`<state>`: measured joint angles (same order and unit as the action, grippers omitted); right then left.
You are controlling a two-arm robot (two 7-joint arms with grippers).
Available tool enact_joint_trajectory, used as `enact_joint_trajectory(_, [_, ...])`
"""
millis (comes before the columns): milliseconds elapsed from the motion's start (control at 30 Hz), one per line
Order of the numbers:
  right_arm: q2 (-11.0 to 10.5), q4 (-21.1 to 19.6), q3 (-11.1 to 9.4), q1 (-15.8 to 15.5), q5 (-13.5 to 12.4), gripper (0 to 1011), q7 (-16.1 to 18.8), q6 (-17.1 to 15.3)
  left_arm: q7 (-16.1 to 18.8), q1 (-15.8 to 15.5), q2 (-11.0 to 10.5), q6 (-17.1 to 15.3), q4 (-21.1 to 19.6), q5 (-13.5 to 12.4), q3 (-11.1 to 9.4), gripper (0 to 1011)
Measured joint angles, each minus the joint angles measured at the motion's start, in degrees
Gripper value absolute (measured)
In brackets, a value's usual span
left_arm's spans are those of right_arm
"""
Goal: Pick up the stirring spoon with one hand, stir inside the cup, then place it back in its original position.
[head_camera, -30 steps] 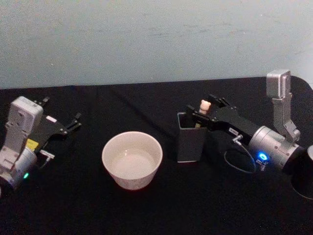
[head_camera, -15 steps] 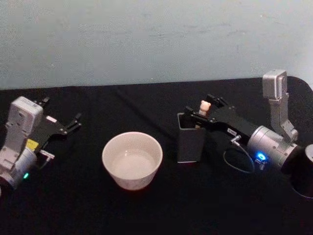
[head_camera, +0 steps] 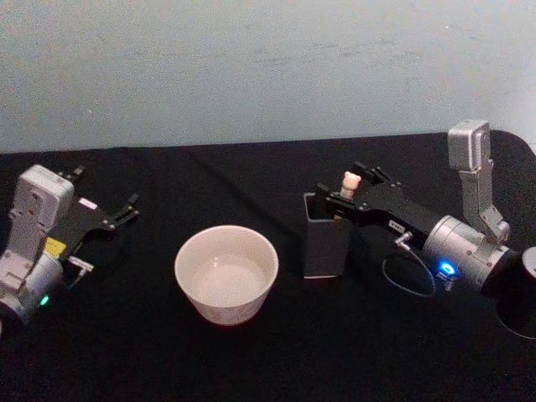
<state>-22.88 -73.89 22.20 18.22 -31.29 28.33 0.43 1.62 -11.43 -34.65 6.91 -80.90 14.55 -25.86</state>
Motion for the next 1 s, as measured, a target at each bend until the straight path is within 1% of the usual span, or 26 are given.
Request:
enact_joint_trajectory(133, [0.0,0.0,0.0,0.0,0.0,1003,0.0,0.0,0.0,0.0,0.0,0.0,0.0,0.0,0.0,1001])
enact_joint_trajectory(233, [0.0,0.0,0.0,0.0,-0.1,979,0.0,0.0,0.0,0.0,0.0,0.0,0.0,0.0,0.0,1001])
enact_joint_trajectory(300, [0.0,0.0,-0.1,-0.1,-0.1,942,0.0,0.0,0.0,0.0,0.0,0.0,0.0,0.0,0.0,1002])
enact_joint_trajectory(467, [0.0,0.0,-0.1,-0.1,-0.2,787,-0.1,-0.1,0.0,0.0,0.0,0.0,0.0,0.0,0.0,1001])
enact_joint_trajectory(500, [0.0,0.0,-0.1,-0.1,-0.2,787,-0.1,-0.1,0.0,0.0,0.0,0.0,0.0,0.0,0.0,1001])
enact_joint_trajectory(567, [0.0,0.0,-0.1,-0.1,-0.2,692,-0.1,-0.1,0.0,0.0,0.0,0.0,0.0,0.0,0.0,1001])
enact_joint_trajectory(600, [0.0,0.0,-0.1,-0.1,-0.2,692,-0.1,-0.1,0.0,0.0,0.0,0.0,0.0,0.0,0.0,1001])
enact_joint_trajectory(667, [0.0,0.0,-0.1,-0.1,-0.2,621,-0.1,-0.1,0.0,0.0,0.0,0.0,0.0,0.0,0.0,1001])
enact_joint_trajectory(767, [0.0,0.0,-0.1,-0.1,-0.2,489,-0.1,-0.1,0.0,0.0,0.0,0.0,0.0,0.0,0.0,1001])
enact_joint_trajectory(800, [0.0,0.0,-0.1,-0.1,-0.2,489,-0.1,-0.1,0.0,0.0,0.0,0.0,0.0,0.0,0.0,1002])
enact_joint_trajectory(867, [0.0,0.0,-0.1,-0.1,-0.3,430,-0.1,-0.1,0.0,0.0,0.0,0.0,0.0,0.0,0.0,1001])
enact_joint_trajectory(900, [0.0,0.0,-0.1,-0.1,-0.3,365,-0.1,-0.1,0.0,0.0,0.0,0.0,0.0,0.0,0.0,1001])
enact_joint_trajectory(1000, [0.0,0.0,-0.1,-0.1,-0.3,306,-0.1,-0.1,0.0,0.0,0.0,0.0,0.0,0.0,0.0,1001])
